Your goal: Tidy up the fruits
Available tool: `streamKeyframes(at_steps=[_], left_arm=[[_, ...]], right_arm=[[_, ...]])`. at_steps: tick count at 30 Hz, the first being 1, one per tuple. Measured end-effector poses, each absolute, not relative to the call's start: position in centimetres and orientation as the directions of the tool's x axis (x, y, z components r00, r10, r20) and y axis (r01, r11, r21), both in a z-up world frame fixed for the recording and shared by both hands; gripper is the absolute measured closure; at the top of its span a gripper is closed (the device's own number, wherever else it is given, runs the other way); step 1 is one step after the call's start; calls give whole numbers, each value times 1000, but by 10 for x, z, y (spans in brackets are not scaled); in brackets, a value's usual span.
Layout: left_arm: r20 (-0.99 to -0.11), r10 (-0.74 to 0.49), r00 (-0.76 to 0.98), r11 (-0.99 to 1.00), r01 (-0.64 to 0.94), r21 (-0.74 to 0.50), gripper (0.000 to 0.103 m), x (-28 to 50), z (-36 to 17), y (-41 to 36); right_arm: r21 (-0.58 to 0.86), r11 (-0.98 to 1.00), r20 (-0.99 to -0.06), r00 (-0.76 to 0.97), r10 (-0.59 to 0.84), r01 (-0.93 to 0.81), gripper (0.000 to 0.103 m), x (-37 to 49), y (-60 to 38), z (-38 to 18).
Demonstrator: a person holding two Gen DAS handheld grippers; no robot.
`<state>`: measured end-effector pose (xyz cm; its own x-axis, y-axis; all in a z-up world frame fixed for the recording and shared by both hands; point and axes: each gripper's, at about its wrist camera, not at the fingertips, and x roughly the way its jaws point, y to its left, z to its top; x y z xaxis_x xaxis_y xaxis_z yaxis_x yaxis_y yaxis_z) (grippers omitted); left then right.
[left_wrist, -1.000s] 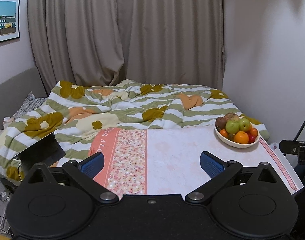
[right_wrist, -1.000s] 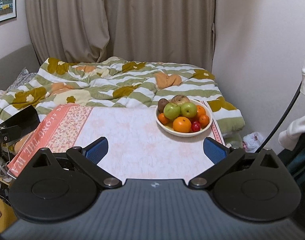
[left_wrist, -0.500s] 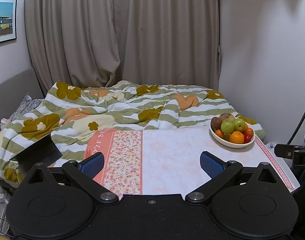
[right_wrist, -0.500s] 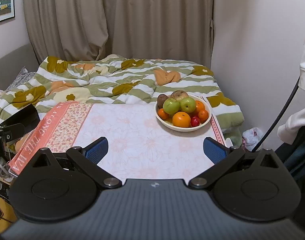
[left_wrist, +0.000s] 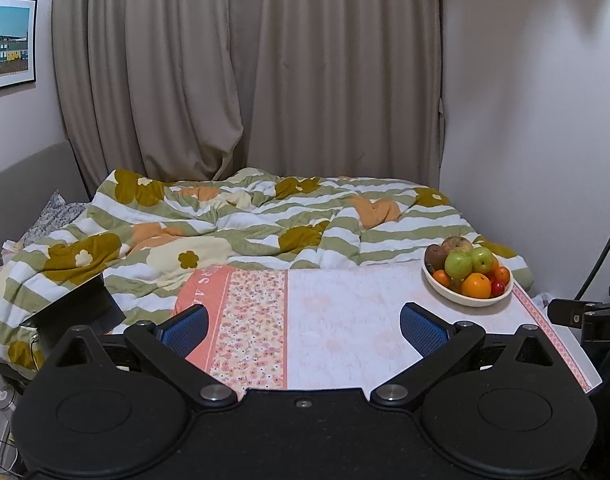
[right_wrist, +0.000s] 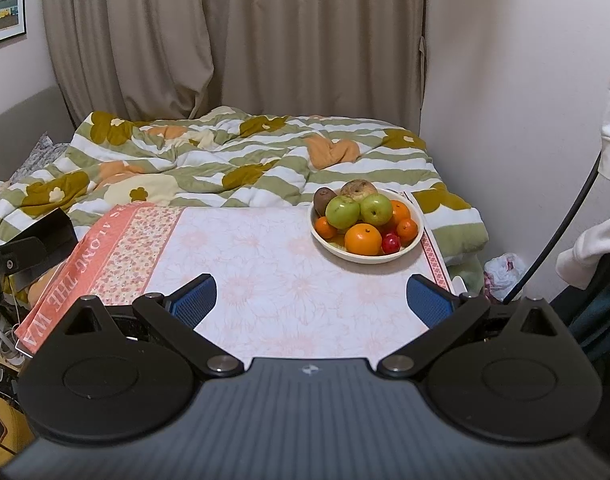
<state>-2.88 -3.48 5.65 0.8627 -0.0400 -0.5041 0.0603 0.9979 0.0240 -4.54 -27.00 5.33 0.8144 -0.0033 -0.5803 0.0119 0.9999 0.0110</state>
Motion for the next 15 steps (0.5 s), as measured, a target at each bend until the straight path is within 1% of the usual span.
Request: streamKeyframes(at_steps=[8,15], left_arm=[[-505,-54,861,998,68,9,0,-30,57,-33],[-503,-45,863,998,66,23,0,-33,59,-35]], right_arm=[[13,1000,-590,807,-8,20,0,-43,-270,51],[19,1000,-597,802,-6,22,0,-44,-269,50]])
